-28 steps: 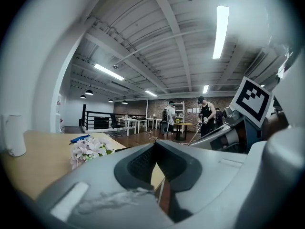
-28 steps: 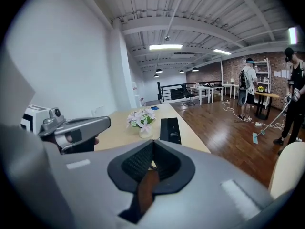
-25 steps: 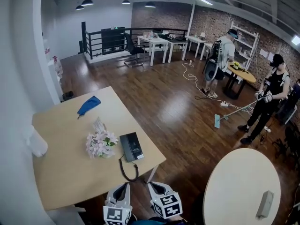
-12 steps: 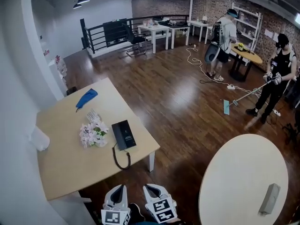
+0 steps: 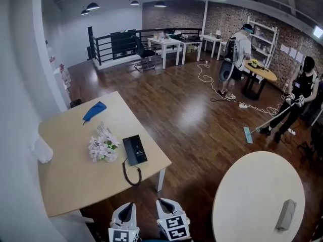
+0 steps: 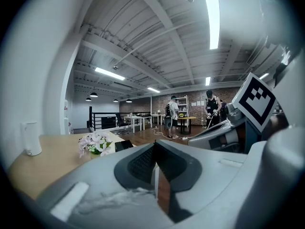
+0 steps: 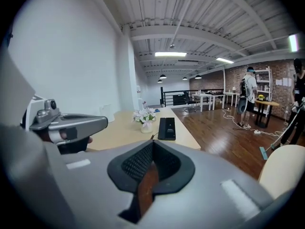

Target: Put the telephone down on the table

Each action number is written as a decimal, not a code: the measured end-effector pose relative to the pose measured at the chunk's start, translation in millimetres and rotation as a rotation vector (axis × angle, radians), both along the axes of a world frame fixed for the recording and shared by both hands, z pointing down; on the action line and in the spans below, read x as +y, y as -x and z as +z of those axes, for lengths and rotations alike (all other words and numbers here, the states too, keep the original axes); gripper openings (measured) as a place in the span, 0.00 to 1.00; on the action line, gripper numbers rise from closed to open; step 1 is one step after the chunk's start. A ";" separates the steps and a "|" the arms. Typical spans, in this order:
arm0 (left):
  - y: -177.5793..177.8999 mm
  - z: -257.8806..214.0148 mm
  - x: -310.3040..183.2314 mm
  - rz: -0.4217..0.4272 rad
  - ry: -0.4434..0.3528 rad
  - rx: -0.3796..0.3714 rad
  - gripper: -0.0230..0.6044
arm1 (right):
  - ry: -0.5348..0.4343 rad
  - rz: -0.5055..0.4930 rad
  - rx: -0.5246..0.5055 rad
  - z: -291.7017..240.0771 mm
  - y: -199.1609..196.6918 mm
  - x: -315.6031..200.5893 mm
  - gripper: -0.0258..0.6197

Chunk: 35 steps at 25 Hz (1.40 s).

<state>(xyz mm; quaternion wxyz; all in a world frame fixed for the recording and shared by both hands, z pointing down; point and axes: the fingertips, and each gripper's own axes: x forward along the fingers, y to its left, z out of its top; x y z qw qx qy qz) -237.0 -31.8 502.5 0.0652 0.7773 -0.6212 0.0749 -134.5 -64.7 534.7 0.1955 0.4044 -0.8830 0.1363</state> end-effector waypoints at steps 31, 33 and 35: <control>35.3 28.3 28.1 0.040 0.018 0.052 0.06 | -0.010 0.098 0.029 23.8 32.8 46.9 0.03; 37.0 25.4 25.2 0.028 0.013 0.058 0.06 | -0.009 0.090 0.029 23.1 34.5 43.9 0.03; 38.7 24.2 23.7 0.017 0.010 0.062 0.06 | -0.014 0.087 0.023 19.6 34.9 42.3 0.03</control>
